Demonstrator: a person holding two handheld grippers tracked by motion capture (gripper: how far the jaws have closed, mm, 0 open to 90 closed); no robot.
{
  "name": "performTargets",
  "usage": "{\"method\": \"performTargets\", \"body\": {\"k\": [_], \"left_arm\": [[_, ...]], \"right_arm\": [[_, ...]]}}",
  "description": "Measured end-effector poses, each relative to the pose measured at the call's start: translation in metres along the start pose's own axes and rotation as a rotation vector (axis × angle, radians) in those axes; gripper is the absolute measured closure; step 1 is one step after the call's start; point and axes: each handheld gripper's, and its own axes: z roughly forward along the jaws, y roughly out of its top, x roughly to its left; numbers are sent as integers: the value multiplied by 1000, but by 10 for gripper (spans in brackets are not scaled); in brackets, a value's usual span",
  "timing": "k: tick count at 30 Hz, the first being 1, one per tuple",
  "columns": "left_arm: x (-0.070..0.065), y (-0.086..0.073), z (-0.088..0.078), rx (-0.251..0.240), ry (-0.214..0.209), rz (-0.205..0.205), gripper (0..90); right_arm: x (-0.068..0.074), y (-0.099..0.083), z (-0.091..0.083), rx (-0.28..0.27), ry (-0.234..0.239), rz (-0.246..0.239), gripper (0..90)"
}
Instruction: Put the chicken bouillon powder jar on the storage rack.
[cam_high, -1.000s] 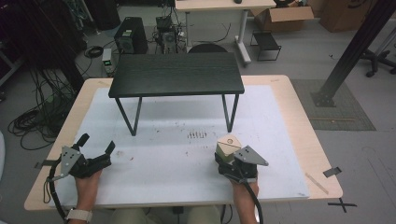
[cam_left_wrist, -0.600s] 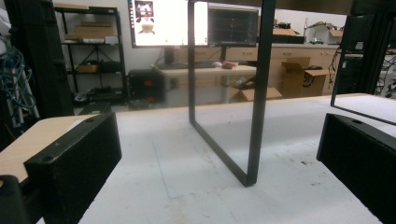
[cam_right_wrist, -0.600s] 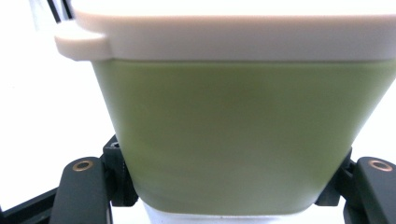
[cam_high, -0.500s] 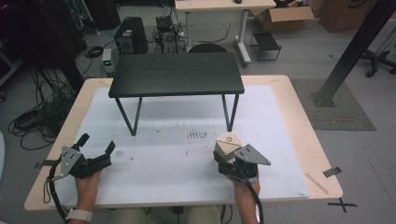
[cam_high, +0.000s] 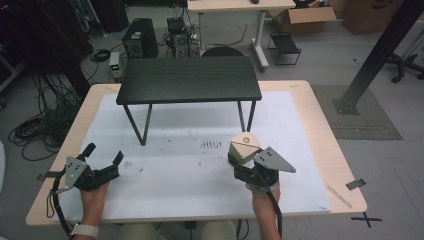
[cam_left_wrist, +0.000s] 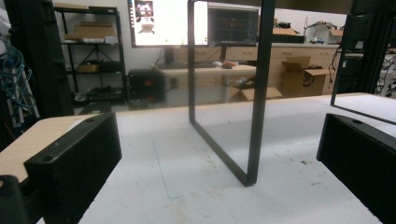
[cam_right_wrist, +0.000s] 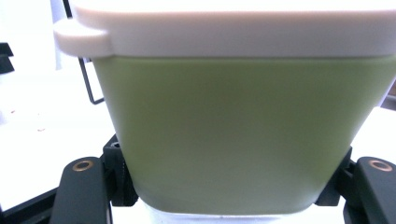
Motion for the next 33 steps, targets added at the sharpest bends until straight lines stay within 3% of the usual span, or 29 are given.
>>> {"method": "performTargets", "body": {"k": [33], "left_arm": [[1,0,0,0,0,-5,2]], "right_arm": [[-2,90,8,-154,51,-81,293]]}}
